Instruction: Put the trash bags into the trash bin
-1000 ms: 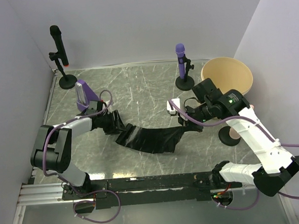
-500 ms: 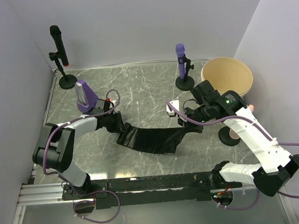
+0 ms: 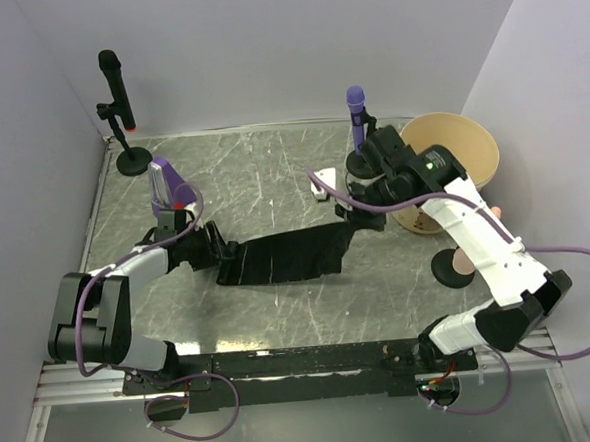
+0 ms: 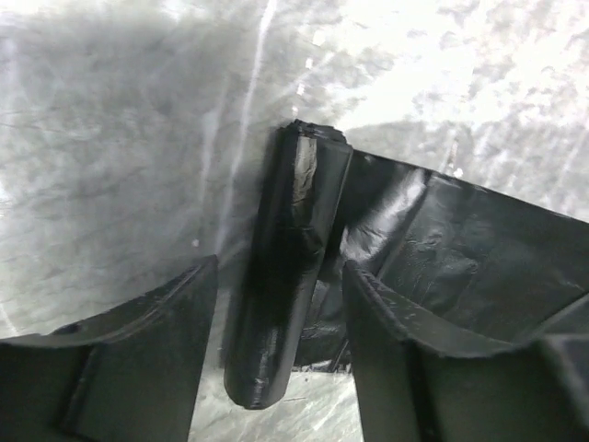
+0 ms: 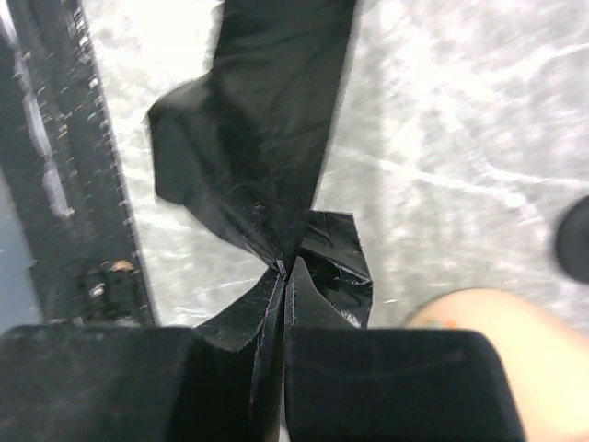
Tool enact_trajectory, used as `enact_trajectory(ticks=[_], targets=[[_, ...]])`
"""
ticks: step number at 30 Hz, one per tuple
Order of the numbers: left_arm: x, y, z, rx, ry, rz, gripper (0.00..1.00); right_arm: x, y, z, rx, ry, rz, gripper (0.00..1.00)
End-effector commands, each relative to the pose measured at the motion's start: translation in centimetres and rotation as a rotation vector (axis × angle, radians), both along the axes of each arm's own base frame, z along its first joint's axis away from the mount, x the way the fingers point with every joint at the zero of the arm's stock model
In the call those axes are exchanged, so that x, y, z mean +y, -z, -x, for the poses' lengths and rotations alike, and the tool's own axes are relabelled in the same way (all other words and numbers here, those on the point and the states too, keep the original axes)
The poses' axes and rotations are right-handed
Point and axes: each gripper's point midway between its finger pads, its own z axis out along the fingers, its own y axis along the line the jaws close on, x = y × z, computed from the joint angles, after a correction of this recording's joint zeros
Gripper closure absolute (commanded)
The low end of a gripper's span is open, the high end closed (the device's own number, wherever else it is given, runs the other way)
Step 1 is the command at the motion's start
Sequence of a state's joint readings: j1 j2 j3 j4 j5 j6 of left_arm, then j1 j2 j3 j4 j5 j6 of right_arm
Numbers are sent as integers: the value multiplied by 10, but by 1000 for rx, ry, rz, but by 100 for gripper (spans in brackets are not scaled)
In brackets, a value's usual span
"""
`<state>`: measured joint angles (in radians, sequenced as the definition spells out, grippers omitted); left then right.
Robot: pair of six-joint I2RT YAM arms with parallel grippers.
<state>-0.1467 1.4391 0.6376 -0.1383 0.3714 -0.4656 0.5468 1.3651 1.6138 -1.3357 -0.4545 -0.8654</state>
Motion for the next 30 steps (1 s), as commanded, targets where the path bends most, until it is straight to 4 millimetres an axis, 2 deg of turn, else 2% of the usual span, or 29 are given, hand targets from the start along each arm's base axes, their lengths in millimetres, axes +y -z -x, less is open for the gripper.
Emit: enact_trajectory(ticks=[1, 10, 17, 30], targets=[[-13, -11, 2, -46, 35, 87, 37, -2, -29, -3, -47, -38, 12, 100], [-10, -11, 0, -56, 16, 74, 36, -2, -55, -8, -176, -98, 40, 100], [-12, -6, -1, -41, 22, 81, 35, 7, -82, -11, -255, -105, 15, 100], [-14, -5, -2, -36, 14, 91, 29, 0, -92, -5, -307, -91, 36, 100]])
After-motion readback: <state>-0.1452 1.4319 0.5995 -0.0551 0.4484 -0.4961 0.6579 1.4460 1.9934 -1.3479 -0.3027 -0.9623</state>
